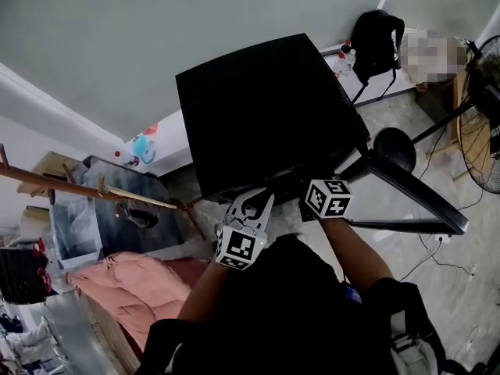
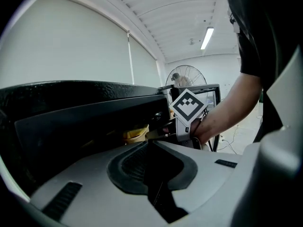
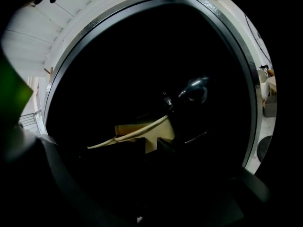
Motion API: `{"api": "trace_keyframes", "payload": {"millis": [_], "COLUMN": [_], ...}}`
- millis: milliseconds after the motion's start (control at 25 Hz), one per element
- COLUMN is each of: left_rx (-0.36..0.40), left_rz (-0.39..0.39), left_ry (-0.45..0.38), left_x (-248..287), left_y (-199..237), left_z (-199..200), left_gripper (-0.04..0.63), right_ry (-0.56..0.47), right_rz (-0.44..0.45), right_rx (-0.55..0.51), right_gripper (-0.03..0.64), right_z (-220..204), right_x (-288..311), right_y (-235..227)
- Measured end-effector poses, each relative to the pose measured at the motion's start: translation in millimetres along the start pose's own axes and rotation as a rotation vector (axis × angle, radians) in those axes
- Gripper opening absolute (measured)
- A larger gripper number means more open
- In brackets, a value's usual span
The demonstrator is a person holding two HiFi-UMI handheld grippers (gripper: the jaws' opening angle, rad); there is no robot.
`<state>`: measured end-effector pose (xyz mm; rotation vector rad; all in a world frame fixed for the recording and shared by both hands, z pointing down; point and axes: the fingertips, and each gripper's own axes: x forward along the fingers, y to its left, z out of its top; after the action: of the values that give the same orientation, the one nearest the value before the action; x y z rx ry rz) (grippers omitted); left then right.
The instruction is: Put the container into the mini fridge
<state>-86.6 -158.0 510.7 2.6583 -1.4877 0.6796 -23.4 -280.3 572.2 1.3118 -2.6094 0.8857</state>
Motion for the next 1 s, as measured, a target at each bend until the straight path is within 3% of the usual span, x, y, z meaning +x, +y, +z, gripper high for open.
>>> {"api": "trace_keyframes", "payload": {"millis": [360,680,1000], "left_rx": [-0.018,-0.071,-0.199], "left_rz": [0.04,0.065,0.137], "left_ry": [0.005,-0.059,-0.122], "left_x": [-12,-15,-24], "left_y": [4,4,13], "left_z": [-3,5,16], "left_gripper": [0.035,0.035,0.035], "right_ry": [0.011,0.018,-0.04], "right_rz": [0.0,0.0,0.045], "right_rx": [-0.057,-0.107,-0.217], "right_gripper": [0.094,0.087,0.076], "right_z": [5,-7,8], "right_x": [7,-26,-80], "right_y": [5,0,29]}}
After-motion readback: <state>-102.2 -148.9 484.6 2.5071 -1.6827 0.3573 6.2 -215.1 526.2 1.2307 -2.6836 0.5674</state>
